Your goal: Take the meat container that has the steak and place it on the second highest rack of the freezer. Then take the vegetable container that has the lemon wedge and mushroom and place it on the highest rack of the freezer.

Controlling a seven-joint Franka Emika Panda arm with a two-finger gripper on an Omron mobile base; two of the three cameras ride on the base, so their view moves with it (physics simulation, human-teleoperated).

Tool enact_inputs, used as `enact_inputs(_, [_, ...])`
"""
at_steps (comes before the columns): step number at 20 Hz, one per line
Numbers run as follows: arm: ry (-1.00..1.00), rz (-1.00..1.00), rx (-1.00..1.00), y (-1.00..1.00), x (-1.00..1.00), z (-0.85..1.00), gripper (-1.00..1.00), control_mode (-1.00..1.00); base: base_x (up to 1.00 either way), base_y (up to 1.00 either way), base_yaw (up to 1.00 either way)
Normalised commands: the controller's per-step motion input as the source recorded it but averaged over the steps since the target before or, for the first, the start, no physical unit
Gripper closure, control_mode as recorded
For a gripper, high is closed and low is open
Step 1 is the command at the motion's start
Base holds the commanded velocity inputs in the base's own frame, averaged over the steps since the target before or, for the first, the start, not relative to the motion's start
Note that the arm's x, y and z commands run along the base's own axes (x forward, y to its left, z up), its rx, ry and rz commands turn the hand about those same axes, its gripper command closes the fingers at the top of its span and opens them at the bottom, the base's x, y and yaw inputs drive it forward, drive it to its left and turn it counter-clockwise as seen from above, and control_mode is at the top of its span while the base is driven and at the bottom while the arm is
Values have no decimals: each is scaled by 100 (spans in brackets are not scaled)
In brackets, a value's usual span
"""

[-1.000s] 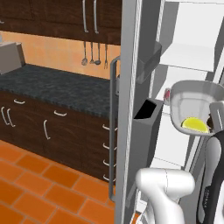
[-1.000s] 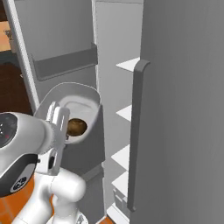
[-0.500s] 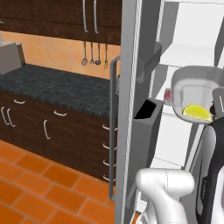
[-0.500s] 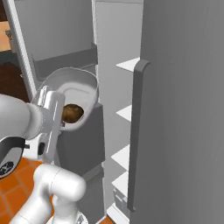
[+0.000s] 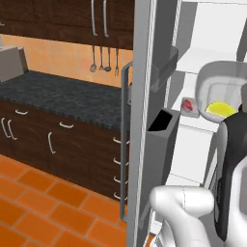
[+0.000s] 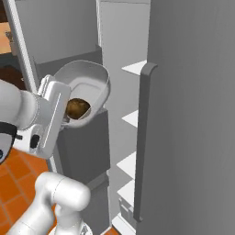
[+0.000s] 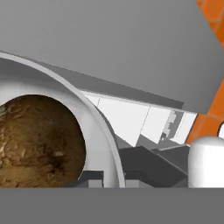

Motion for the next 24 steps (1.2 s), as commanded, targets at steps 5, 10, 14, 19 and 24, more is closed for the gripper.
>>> enact_inputs(5, [0,0,7,-4,37,18,100,-100,0,0,0])
enact_inputs(10, [0,0,12,-5,43,1,100,-100,0,0,0])
enact_inputs(14, [0,0,4,-8,37,0,100,-100,0,0,0])
enact_inputs(19, [0,0,2,-40,23,0,100,-100,0,0,0])
enact_inputs(24, [0,0,0,-23,43,0,100,-100,0,0,0])
